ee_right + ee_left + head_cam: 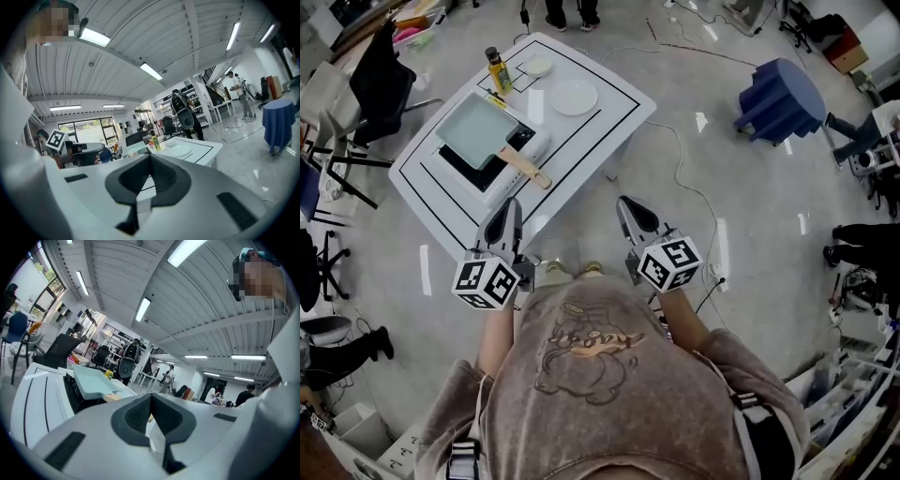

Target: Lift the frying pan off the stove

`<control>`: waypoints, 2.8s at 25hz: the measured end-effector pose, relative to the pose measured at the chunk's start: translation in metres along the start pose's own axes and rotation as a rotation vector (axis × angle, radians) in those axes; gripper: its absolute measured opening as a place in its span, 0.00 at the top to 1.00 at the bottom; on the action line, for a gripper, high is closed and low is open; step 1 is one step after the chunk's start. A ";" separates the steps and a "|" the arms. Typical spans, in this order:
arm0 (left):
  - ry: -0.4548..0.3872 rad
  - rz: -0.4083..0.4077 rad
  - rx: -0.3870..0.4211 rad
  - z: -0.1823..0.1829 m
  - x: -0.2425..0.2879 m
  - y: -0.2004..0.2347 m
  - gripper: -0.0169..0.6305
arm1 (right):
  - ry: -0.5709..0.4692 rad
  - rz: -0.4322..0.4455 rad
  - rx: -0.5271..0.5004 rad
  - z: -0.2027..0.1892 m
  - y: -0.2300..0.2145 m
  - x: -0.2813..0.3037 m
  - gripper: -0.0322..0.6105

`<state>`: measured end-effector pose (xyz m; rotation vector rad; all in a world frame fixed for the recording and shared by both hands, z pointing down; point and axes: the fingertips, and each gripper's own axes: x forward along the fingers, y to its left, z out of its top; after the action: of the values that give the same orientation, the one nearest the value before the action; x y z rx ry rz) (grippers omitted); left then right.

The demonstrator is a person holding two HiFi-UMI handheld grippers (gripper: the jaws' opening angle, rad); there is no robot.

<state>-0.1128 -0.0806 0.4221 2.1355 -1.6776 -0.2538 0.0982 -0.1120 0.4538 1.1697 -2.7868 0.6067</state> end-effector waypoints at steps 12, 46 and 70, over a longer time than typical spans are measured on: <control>0.017 -0.087 -0.002 0.016 0.032 0.001 0.96 | -0.032 -0.048 0.029 0.016 -0.010 0.017 0.95; 0.161 -0.134 -0.215 -0.018 0.062 0.046 0.40 | 0.005 -0.027 0.011 0.007 0.017 0.065 0.95; 0.252 -0.153 -0.384 -0.056 0.115 0.064 0.37 | 0.008 -0.099 0.031 -0.001 -0.001 0.057 0.95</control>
<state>-0.1180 -0.1914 0.5124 1.9153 -1.2146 -0.3084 0.0586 -0.1507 0.4663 1.2998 -2.7029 0.6463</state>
